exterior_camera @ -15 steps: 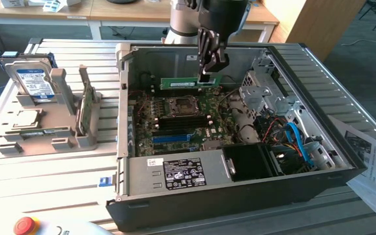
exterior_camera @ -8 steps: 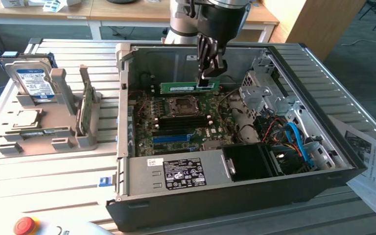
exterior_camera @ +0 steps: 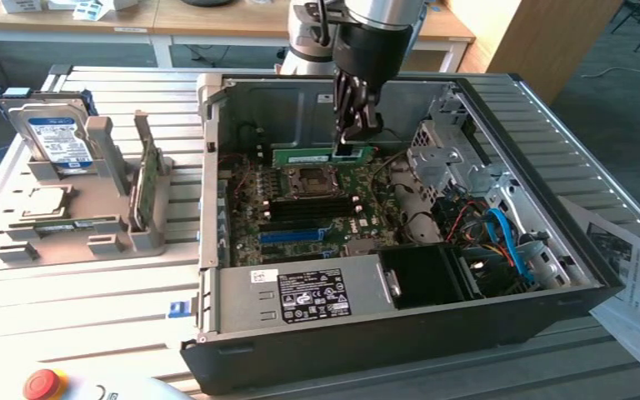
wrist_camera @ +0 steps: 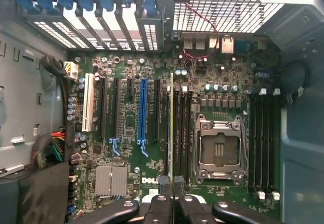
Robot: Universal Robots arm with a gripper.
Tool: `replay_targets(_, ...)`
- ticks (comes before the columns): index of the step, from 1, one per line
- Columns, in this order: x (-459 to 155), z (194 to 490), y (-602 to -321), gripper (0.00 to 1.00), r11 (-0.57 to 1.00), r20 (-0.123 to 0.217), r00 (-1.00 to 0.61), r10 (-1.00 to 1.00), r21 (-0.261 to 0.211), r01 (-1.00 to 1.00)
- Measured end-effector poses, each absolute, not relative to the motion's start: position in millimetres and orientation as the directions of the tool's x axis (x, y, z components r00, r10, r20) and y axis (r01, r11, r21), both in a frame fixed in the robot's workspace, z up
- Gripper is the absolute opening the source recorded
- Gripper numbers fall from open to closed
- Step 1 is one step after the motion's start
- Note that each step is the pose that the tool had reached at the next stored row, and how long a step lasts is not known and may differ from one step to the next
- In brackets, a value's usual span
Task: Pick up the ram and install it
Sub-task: 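Insert the ram into the slot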
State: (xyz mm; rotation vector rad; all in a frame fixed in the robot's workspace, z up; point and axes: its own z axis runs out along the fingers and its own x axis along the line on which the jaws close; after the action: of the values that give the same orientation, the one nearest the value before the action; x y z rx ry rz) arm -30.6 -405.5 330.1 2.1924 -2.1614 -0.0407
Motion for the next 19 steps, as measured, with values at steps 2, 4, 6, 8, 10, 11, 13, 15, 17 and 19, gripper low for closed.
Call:
replay_targets(2, -31, 326, -406, 0.12, -0.013, 0.025, 0.015, -1.000, 0.063, -0.998)
replay_targets(4, -31, 323, -406, 0.12, -0.013, 0.025, 0.015, -1.000, 0.063, -0.998)
replay_targets(6, -31, 319, -406, 0.12, -0.013, 0.025, 0.015, -1.000, 0.063, -0.998)
replay_targets(8, -31, 315, -406, 0.12, -0.013, 0.025, 0.015, -1.000, 0.063, -0.998)
replay_targets(10, -32, 312, -406, 0.12, -0.013, 0.025, 0.015, -1.000, 0.063, -0.998)
replay_targets(11, -32, 310, -406, 0.12, -0.013, 0.025, 0.015, -1.000, 0.063, -0.998)
replay_targets(13, -33, 306, -406, 0.12, -0.013, 0.025, 0.015, -1.000, 0.063, -0.998)
replay_targets(15, -33, 303, -406, 0.12, -0.014, 0.025, 0.015, -1.000, 0.063, -0.998)
replay_targets(17, -34, 299, -406, 0.12, -0.013, 0.025, 0.015, -1.000, 0.063, -0.998)
replay_targets(19, -34, 296, -406, 0.12, -0.013, 0.025, 0.015, -1.000, 0.063, -0.998)
